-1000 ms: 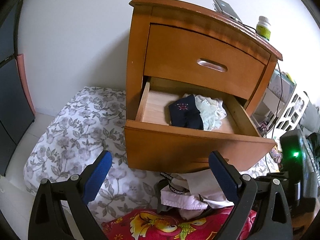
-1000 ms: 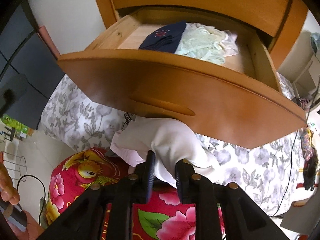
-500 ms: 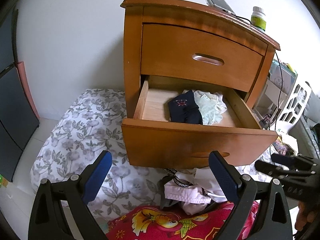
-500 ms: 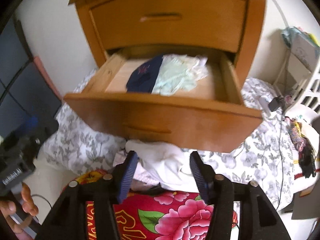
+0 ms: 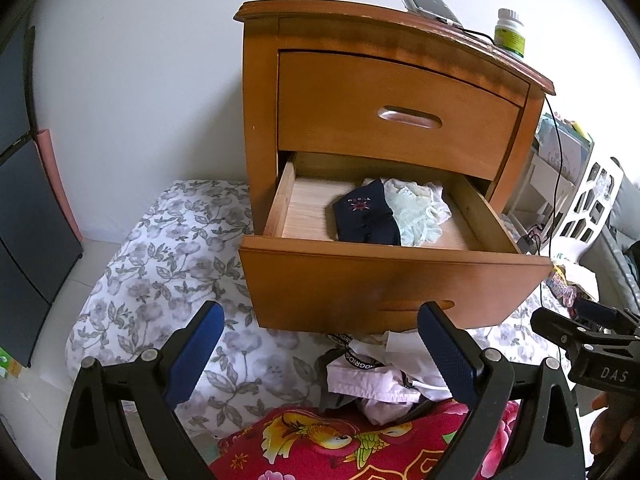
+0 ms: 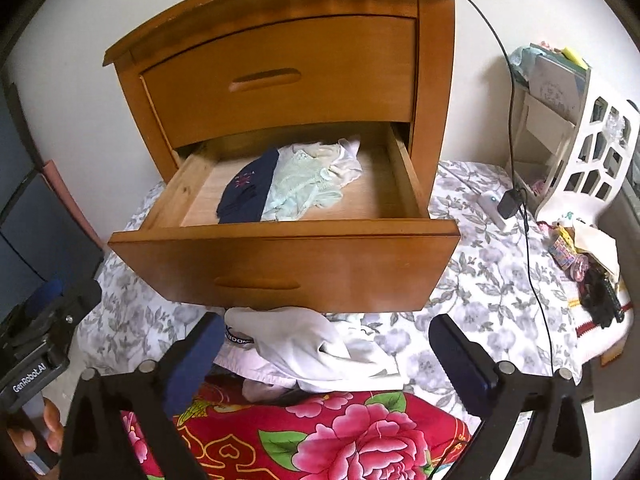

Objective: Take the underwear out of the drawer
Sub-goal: 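Reach the left gripper into the drawer toward the navy sock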

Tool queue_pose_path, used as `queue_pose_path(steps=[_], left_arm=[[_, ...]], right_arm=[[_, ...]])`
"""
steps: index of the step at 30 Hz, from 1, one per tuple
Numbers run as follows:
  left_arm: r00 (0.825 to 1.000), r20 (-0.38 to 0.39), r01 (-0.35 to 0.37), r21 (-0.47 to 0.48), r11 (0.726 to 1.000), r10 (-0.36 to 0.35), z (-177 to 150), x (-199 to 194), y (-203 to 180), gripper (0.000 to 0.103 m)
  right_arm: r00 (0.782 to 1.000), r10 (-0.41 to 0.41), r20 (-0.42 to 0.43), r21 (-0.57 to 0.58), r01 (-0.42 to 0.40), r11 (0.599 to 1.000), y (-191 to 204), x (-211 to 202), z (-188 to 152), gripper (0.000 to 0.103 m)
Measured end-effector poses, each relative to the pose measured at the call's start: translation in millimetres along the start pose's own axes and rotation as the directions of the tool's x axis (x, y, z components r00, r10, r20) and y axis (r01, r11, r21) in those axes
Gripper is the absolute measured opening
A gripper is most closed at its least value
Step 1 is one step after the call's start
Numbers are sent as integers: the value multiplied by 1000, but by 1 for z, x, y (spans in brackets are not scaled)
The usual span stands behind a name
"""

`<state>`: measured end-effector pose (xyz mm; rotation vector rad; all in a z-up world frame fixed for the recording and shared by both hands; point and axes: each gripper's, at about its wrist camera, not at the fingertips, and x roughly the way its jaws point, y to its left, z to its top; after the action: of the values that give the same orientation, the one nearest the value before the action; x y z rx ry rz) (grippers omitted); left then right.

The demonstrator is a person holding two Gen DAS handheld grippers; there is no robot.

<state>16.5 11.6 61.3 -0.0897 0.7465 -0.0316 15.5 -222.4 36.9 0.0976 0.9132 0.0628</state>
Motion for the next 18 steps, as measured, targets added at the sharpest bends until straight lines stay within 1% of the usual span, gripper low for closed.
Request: queue_pose_path(steps=[10,14,18], left_arm=[[1000,-4,9,-5,1000,-9,-2,-2,-4,97],[1000,-3,27,-33,999,-27,1,-6,-3,97],[1000,-1,30,-29,999,-30,7,-7,-7,97]], right_arm=[[998,51,42,5,-51,999,0,-5,-2,103],[996,64,67,5,-64,998,0,-12,5,103],[990,73,118,-19,-71,997,3,-23,17,103]])
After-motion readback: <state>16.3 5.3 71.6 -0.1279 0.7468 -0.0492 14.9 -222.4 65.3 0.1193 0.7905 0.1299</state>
